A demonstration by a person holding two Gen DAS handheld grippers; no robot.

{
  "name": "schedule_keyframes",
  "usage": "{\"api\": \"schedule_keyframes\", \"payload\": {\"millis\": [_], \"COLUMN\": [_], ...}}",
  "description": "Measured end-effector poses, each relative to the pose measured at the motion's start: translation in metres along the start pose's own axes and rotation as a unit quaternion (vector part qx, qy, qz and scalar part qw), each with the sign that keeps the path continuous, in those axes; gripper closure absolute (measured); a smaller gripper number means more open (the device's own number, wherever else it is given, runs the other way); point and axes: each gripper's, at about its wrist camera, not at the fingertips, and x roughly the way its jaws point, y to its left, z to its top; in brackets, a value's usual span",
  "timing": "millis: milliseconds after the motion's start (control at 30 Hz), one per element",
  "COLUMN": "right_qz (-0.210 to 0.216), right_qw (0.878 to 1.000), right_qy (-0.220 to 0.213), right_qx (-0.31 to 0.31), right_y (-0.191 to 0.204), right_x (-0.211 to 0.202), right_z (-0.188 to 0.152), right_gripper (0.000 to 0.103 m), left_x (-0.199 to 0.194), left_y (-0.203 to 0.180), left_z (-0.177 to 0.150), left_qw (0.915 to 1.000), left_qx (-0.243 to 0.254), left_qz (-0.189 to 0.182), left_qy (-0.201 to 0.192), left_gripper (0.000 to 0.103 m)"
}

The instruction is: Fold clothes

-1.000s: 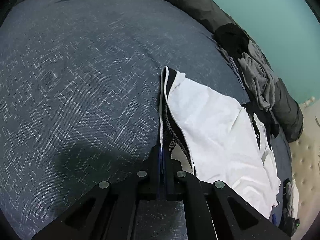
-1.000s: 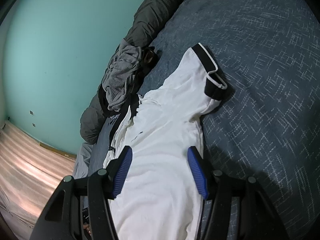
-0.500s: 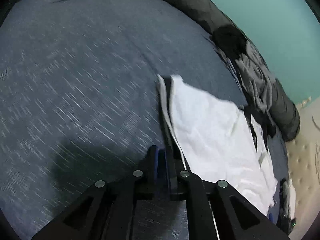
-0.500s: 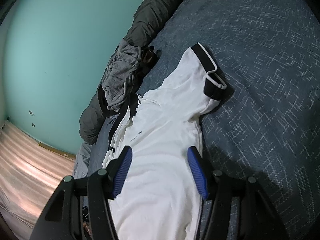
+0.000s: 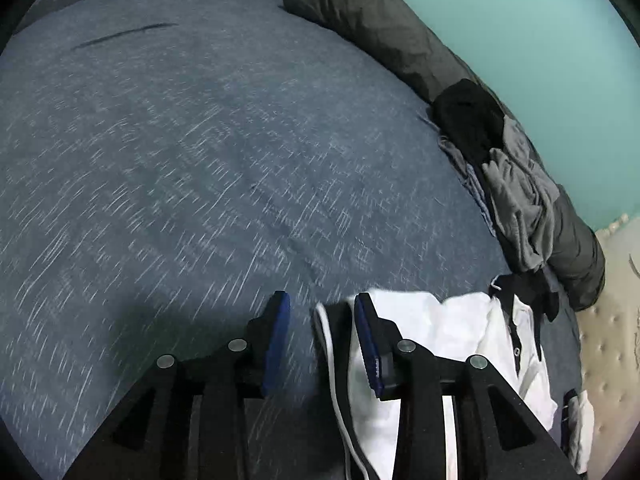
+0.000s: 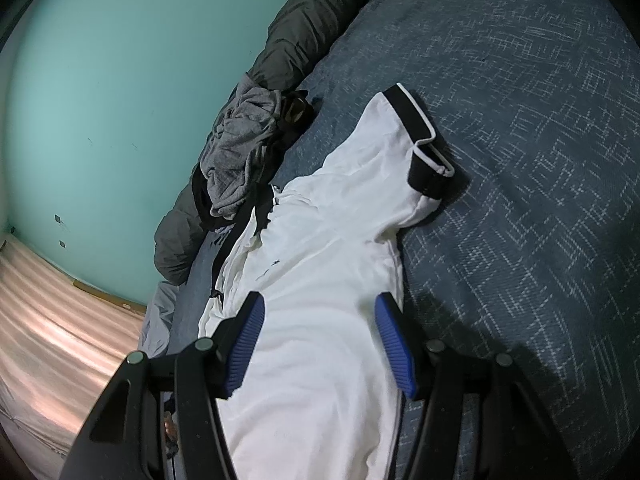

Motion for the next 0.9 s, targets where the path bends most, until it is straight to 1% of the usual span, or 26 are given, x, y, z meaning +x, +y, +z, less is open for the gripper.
{"api": "schedule_keyframes", "payload": {"millis": [67, 100, 133, 167, 300, 400, 533, 633, 700, 900], "right_qz": [-0.001, -0.002, -0.003, -0.004, -0.005, -0.005, -0.004, -0.006, -0.009, -0.014], "right_qw": [1.000, 1.000, 1.000, 1.000, 1.000, 1.000, 1.000, 1.000, 1.000, 1.000], "right_qy": [0.002, 0.003, 0.003, 0.004, 0.005, 0.005, 0.005, 0.007, 0.007, 0.012], "right_qx": [-0.002, -0.003, -0.003, -0.003, -0.004, -0.005, -0.007, -0.008, -0.009, -0.019], "right_y": [0.000, 0.000, 0.000, 0.000, -0.001, 0.000, 0.001, 0.001, 0.000, 0.000], "right_x": [0.001, 0.001, 0.002, 0.002, 0.003, 0.002, 0.002, 0.003, 0.004, 0.006], "right_z": [0.000, -0.001, -0.001, -0.001, -0.002, -0.002, -0.003, -0.003, -0.003, 0.006], "right_gripper": [0.045, 0.045, 0.045, 0.045, 0.045, 0.045, 0.045, 0.045, 0.045, 0.044], "left_x": [0.005, 0.006, 0.007, 0.007, -0.012, -0.021, -0.019, -0.011, -0.006, 0.007], "left_y": [0.001, 0.002, 0.001, 0.001, -0.004, 0.007, 0.011, 0.015, 0.020, 0.018], "left_z": [0.002, 0.002, 0.001, 0.001, 0.005, 0.012, 0.028, 0.039, 0.039, 0.028], "left_qw": [1.0000, 0.9999, 0.9999, 0.9999, 0.9979, 0.9974, 0.9956, 0.9946, 0.9944, 0.9940], "left_qx": [0.003, 0.004, 0.006, 0.008, 0.036, 0.028, 0.036, 0.031, 0.024, 0.048], "left_qz": [-0.005, -0.007, -0.001, 0.007, 0.049, 0.060, 0.084, 0.098, 0.103, 0.098], "left_qy": [0.004, 0.006, 0.009, 0.011, -0.020, -0.029, -0.023, -0.013, -0.005, 0.005], "left_gripper": [0.067, 0.079, 0.088, 0.100, 0.100, 0.100, 0.100, 0.100, 0.100, 0.100]}}
